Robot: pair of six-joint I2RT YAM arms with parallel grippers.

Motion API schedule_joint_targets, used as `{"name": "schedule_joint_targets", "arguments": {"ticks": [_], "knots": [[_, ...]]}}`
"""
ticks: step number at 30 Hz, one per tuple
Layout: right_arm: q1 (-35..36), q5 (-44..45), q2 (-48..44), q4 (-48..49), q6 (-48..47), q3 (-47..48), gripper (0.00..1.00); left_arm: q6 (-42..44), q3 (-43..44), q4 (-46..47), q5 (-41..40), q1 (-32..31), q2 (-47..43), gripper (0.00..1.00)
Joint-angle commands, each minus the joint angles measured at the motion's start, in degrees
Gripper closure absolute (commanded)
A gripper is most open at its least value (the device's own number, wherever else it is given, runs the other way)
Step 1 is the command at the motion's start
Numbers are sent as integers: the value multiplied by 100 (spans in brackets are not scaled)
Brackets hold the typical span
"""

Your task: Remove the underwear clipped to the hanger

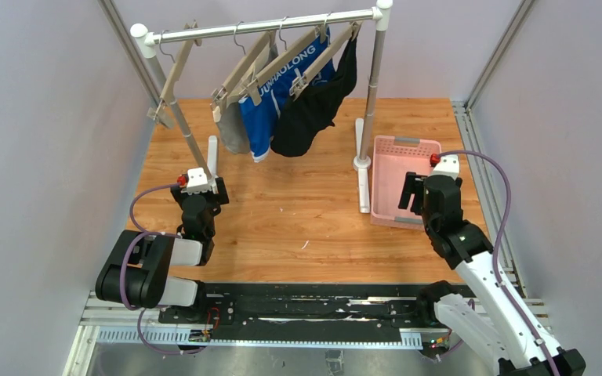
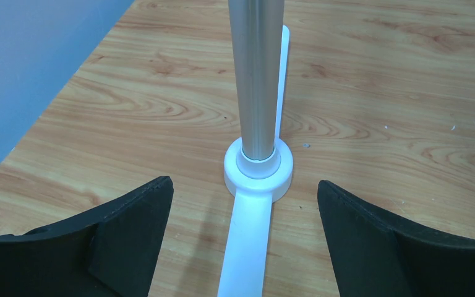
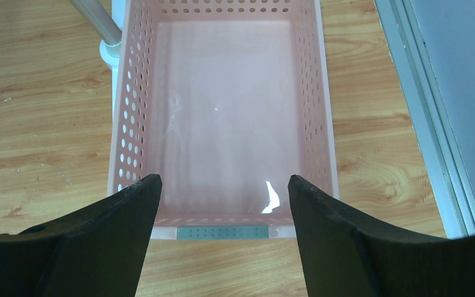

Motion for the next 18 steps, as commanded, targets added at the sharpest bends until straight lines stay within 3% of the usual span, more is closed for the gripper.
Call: {"name": "schedule_joint_targets", "arguments": {"ticks": [1, 18], "knots": [[-4, 92, -150, 54, 83, -121, 23, 13, 94, 121, -1, 34, -6, 2], [-4, -317, 174, 318, 101, -152, 21, 13, 94, 118, -5, 34, -10, 2]]}}
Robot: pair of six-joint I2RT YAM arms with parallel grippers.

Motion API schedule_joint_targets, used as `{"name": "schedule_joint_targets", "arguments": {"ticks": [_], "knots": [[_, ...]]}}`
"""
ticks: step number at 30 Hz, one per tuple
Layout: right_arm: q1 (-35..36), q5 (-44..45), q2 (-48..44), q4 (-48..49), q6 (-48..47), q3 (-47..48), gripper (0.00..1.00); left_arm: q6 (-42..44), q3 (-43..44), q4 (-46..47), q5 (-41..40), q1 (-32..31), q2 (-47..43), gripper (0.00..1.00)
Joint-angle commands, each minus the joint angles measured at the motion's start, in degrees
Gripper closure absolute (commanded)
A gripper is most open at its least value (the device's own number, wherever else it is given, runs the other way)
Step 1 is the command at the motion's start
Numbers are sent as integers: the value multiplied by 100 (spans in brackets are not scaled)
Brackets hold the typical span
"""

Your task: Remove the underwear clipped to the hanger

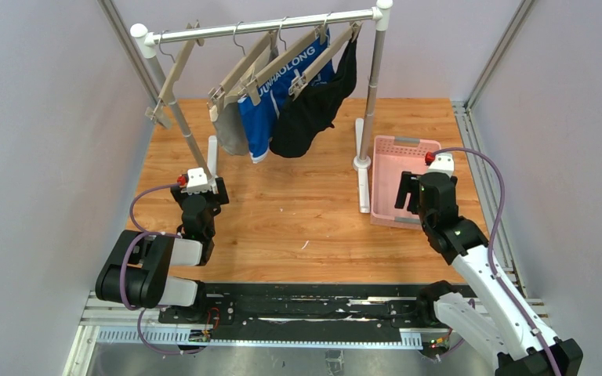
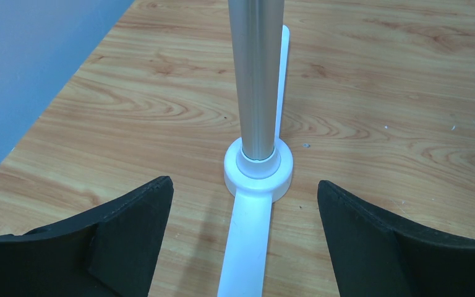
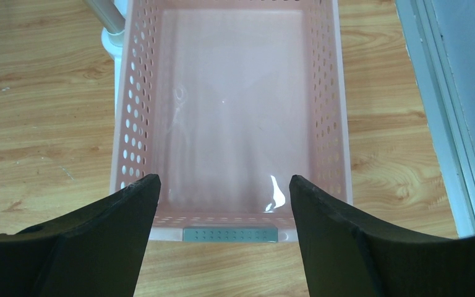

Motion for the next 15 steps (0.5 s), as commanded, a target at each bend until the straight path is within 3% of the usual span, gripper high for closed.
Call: {"name": "schedule_joint_targets", "arguments": {"ticks": [1, 15], "knots": [[-4, -298, -46, 295, 54, -101, 21, 8, 94, 117, -1, 34, -11, 2], [-2, -550, -240, 352, -69, -207, 21, 8, 96, 116, -3, 34, -10, 2]]}}
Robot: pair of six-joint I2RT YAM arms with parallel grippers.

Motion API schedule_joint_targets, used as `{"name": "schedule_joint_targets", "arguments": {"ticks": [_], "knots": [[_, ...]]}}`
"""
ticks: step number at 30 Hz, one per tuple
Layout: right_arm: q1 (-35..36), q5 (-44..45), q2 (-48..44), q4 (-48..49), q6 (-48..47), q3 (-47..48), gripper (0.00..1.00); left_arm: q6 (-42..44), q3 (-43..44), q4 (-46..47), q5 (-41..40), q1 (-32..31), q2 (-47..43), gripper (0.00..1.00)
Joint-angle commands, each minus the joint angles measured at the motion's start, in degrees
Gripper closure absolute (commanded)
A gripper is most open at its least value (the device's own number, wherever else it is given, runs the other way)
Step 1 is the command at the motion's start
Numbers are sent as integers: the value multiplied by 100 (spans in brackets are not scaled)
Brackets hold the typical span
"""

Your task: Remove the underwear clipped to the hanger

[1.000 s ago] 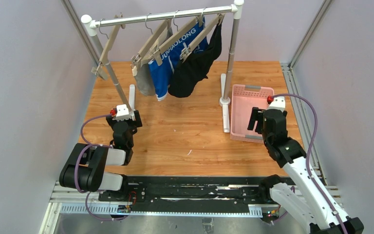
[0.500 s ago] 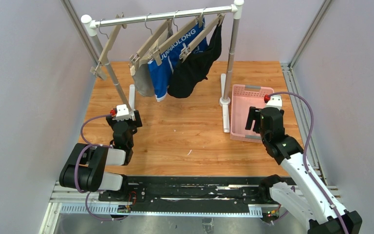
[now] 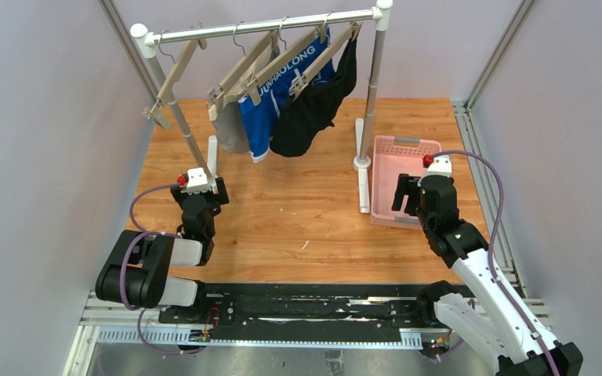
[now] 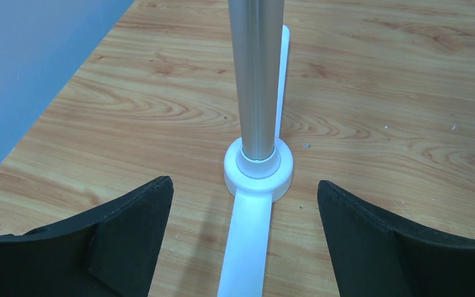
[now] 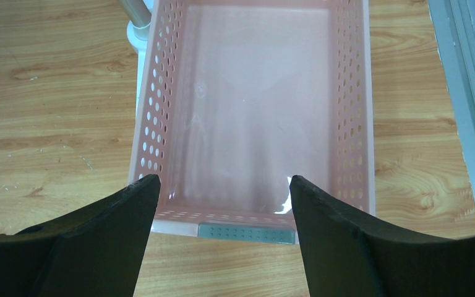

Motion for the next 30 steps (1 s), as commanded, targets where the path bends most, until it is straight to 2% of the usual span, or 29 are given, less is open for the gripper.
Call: {"name": "schedule_joint_targets", "arguments": {"ticks": [1, 12, 14, 20, 24, 30], "knots": [[-4, -106, -38, 161, -71, -35, 21, 12, 94, 120, -1, 34, -6, 2], [-3, -77, 240, 25, -92, 106, 21, 79, 117, -23, 152, 34, -156, 2], [-2, -46, 139, 28, -100, 81, 21, 87, 232, -499, 177, 29, -483, 2], [3, -27, 32, 120, -87, -25, 21, 30, 901, -2873, 273, 25, -1803, 2], [-4, -91, 140, 117, -70, -9, 21, -259, 1039, -3684, 421, 25, -2597, 2], [-3, -219, 228, 114, -64, 80, 22, -780, 1109, -4846, 1392, -85, -3767, 2]]}}
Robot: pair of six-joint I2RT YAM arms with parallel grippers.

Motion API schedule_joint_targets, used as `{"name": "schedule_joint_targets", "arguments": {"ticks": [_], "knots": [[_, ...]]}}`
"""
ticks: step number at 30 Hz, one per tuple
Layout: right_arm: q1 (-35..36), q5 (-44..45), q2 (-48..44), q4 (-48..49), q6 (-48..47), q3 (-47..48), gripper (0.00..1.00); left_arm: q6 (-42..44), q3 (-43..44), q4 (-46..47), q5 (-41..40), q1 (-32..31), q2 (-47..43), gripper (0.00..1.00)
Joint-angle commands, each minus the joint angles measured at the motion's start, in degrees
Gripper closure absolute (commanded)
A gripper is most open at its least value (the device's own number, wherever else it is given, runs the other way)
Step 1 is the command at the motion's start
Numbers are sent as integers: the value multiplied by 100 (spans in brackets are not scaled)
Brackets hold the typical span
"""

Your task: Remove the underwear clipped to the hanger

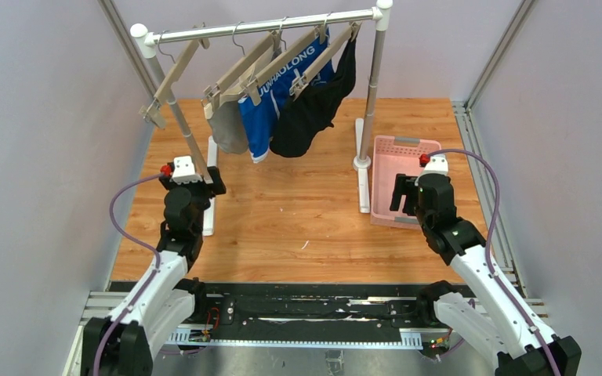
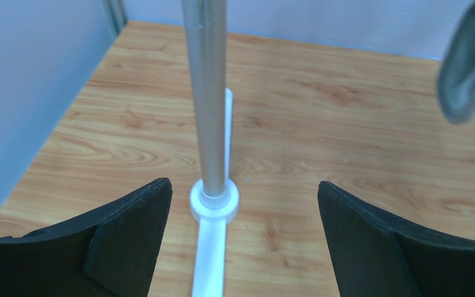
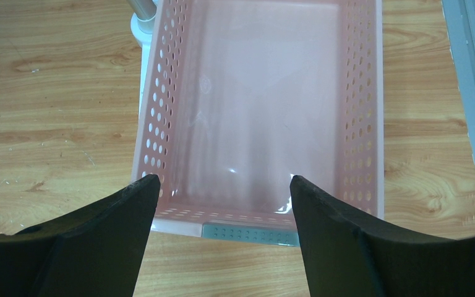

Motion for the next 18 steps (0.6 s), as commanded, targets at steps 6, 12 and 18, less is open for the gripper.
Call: {"name": "schedule_joint_targets", "arguments": {"ticks": [6, 12, 18], "knots": [[-4, -191, -3, 110, -26, 36, 24, -532, 1037, -3295, 4, -1039, -1194, 2], [-4, -260, 16, 172, -15, 25, 26, -723, 1885, -4173, 556, -1826, -933, 2], [-4, -173, 3, 47, -1, 70, 28, -544, 2700, -4281, 481, -2722, -835, 2]]}}
